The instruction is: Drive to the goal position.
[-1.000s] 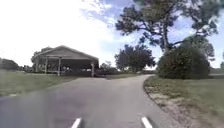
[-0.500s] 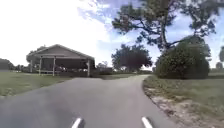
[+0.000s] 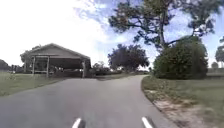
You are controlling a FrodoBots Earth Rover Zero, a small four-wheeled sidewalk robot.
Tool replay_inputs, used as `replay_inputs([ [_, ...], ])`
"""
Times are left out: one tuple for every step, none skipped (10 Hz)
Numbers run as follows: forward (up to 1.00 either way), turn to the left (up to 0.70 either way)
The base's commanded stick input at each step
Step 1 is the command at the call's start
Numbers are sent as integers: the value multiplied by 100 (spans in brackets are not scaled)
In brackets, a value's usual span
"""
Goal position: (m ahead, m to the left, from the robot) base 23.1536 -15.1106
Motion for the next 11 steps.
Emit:
replay_inputs([
  [69, 3],
  [69, 3],
  [69, 3],
  [69, 3],
  [69, 3],
  [69, 3],
  [69, 3],
  [69, 3],
  [69, 3],
  [69, 3],
  [69, 3],
])
